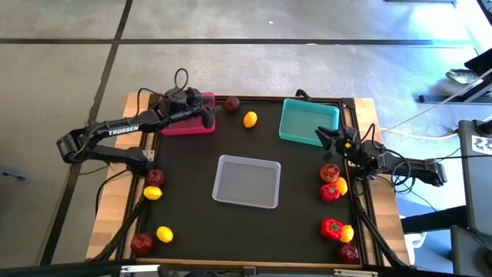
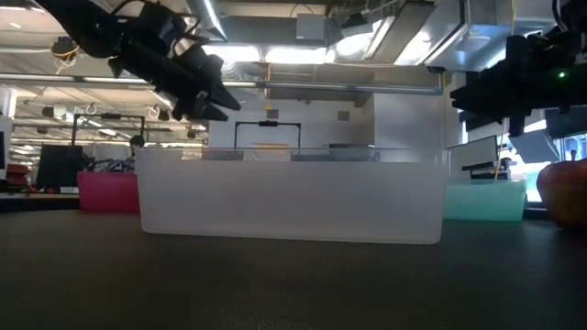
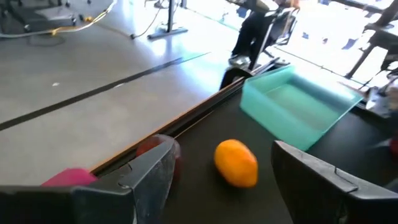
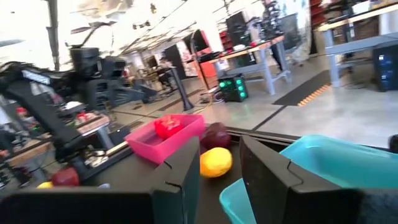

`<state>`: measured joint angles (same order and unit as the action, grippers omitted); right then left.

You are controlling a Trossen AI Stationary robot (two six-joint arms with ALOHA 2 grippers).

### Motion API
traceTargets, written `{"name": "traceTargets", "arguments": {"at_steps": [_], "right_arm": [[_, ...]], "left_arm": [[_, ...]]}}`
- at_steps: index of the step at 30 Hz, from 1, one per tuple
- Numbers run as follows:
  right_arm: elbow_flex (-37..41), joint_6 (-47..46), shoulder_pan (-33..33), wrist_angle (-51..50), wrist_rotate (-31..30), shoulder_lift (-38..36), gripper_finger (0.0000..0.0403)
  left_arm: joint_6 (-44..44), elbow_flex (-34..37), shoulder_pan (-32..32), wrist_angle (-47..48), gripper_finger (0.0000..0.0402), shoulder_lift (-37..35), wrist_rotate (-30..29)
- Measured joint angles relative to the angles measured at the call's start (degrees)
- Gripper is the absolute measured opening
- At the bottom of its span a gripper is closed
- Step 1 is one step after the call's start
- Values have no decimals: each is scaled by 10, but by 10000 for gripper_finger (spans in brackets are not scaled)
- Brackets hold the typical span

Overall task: Sort produce into baskets
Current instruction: Put the lemon into the white bin

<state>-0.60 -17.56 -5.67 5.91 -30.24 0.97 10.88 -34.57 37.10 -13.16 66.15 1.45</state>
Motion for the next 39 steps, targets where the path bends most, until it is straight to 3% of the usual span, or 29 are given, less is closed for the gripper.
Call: {"name": "traceTargets", "arguments": {"at_steps": [8, 13, 20, 27, 34, 39], "right_arm": [[0, 0, 0, -12, -76, 0, 115], [0, -2, 0, -14, -81, 1, 118], [0, -18, 0, -17, -49, 11, 188], [0, -16, 0, -18, -37, 16, 261], [0, -15, 0, -19, -37, 16, 277], [0, -15, 0, -20, -36, 16, 277]], "left_arm": [[23, -3, -35, -33, 260, 22, 0], [18, -29, -57, -33, 260, 58, -1], [8, -99, -80, -12, 260, 135, -3], [4, -201, -91, 73, 260, 234, -6], [6, -285, -91, 144, 260, 321, -7], [27, -321, -90, 145, 260, 372, -7]]}}
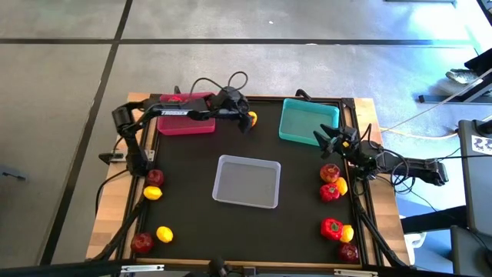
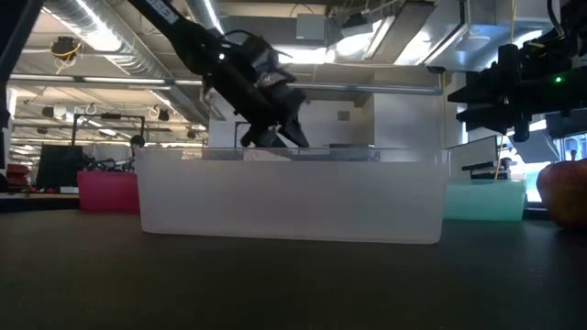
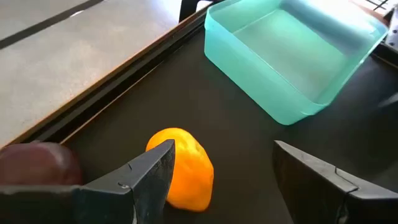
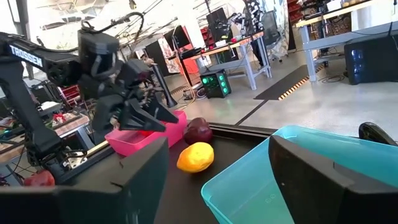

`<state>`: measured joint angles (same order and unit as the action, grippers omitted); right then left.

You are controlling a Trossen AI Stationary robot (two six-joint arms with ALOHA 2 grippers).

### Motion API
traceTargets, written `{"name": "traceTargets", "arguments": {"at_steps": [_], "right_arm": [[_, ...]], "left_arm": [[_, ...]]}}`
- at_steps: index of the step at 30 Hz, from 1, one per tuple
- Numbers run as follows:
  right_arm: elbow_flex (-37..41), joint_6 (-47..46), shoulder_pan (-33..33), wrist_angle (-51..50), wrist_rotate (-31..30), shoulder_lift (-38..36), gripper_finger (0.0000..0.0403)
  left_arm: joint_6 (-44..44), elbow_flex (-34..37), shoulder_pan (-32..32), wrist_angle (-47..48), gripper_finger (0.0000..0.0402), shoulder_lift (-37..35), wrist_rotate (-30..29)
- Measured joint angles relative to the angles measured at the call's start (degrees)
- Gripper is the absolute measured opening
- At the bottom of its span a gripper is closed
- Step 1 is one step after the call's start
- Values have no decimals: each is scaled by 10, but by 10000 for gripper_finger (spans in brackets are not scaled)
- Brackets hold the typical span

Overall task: Sort produce into baskets
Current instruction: Put the lemon into the white bin

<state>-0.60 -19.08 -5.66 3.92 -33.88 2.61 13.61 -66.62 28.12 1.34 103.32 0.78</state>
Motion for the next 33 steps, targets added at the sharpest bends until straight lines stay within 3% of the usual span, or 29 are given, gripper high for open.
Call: {"name": "traceTargets", "arguments": {"at_steps": [13, 26, 33], "right_arm": [[0, 0, 0, -1, 0, 0, 278], [0, 0, 0, -1, 0, 0, 278], [0, 0, 0, -2, 0, 0, 278]], "left_arm": [[10, -36, 12, -6, 260, 96, -4], [1, -37, 14, -11, 260, 131, 5], [-49, -37, 14, -8, 220, 131, 5]]}}
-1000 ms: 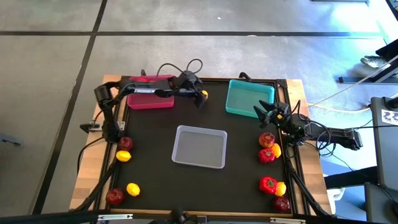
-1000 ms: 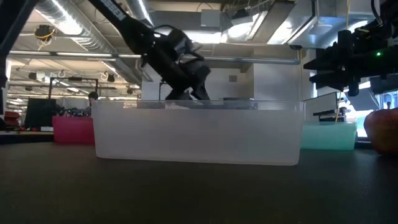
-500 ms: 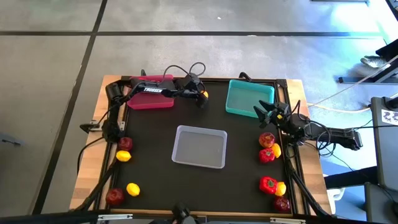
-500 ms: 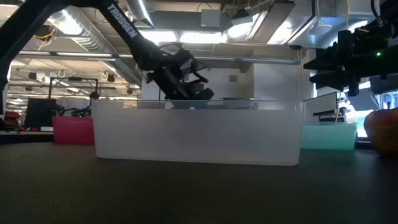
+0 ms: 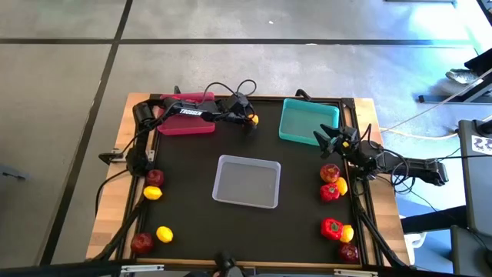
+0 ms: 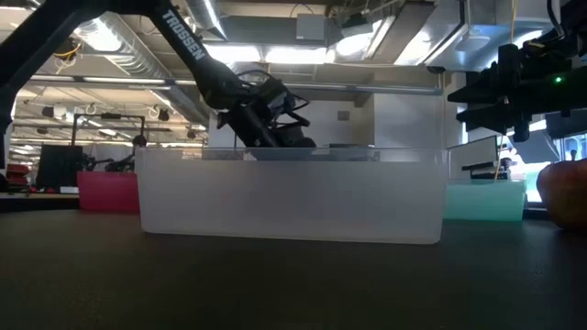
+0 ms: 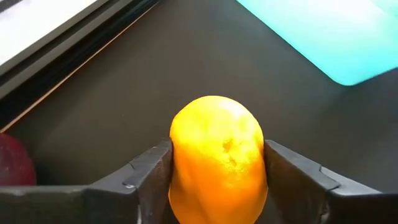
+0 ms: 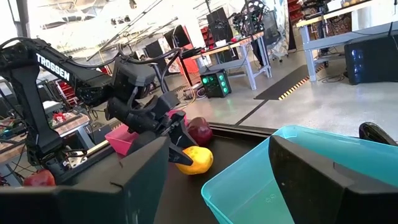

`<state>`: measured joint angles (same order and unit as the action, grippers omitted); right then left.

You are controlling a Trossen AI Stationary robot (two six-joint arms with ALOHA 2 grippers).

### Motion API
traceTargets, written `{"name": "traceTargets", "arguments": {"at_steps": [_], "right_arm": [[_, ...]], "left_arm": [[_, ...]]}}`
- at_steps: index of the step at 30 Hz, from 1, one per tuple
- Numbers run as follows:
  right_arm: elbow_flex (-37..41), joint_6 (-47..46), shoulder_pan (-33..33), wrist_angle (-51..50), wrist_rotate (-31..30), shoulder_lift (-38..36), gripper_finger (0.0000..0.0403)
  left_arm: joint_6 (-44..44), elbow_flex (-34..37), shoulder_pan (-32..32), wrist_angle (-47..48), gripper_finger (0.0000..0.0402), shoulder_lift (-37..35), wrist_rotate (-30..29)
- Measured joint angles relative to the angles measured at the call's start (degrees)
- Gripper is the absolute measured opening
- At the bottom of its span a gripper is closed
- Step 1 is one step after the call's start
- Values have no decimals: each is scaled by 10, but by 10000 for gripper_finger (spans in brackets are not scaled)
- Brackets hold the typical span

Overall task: Sort produce into baskets
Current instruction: Put the lemon into the white bin

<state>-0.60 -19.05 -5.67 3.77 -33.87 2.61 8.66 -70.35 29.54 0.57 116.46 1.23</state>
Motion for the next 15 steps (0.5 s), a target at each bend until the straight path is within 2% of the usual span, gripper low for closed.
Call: {"name": "traceTargets", "arguments": {"at_steps": [5, 15], "right_arm": [[0, 0, 0, 0, 0, 0, 278], [0, 0, 0, 0, 0, 0, 278]], "left_arm": [[-36, 0, 0, 1, 194, 0, 0], [-40, 4, -3, 19, 196, -30, -3]]}}
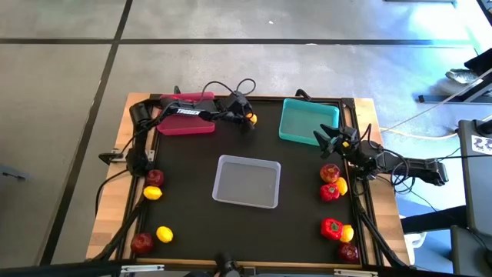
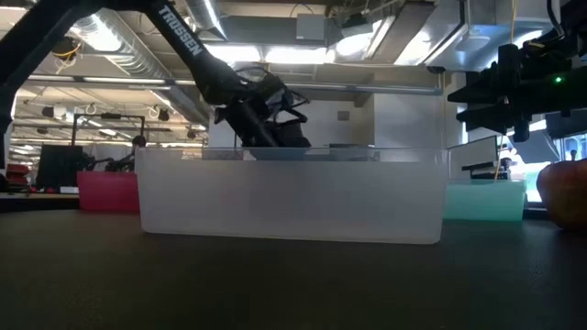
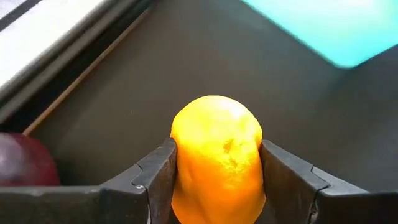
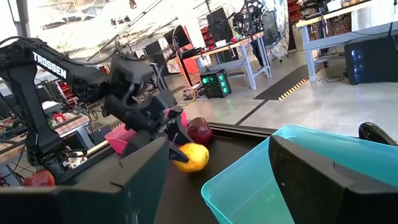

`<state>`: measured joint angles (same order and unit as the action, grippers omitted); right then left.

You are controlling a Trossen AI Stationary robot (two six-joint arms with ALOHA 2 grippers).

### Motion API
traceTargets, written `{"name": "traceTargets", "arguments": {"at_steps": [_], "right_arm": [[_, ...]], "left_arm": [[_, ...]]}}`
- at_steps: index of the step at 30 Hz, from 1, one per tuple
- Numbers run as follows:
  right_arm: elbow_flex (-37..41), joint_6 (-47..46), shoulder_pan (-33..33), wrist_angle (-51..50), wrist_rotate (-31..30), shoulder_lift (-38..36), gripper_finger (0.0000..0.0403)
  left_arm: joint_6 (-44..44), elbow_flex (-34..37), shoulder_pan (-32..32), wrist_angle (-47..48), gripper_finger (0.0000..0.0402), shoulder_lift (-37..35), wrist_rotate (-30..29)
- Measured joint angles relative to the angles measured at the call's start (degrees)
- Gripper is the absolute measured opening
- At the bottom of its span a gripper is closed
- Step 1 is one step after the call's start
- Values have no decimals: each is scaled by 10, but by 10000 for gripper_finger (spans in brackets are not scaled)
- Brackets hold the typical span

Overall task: Sort produce into baskets
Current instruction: Put the lemon into the white bin

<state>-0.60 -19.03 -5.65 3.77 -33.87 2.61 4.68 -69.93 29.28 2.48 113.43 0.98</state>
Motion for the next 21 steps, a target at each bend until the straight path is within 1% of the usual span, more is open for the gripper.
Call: {"name": "traceTargets", "arguments": {"at_steps": [4, 13, 15, 19, 21], "right_arm": [[0, 0, 0, 0, 0, 0, 278], [0, 0, 0, 0, 1, 0, 278], [0, -2, 0, 2, 15, 0, 278], [0, -3, 0, 13, 73, 0, 278], [0, -3, 0, 23, 85, 0, 278]], "left_arm": [[8, -1, -8, 16, 197, -37, 2], [12, -1, -42, 115, 198, -151, 3], [11, -1, -58, 137, 199, -177, 3], [10, 2, -94, 179, 199, -226, 3], [10, 8, -115, 196, 199, -245, 3]]}}
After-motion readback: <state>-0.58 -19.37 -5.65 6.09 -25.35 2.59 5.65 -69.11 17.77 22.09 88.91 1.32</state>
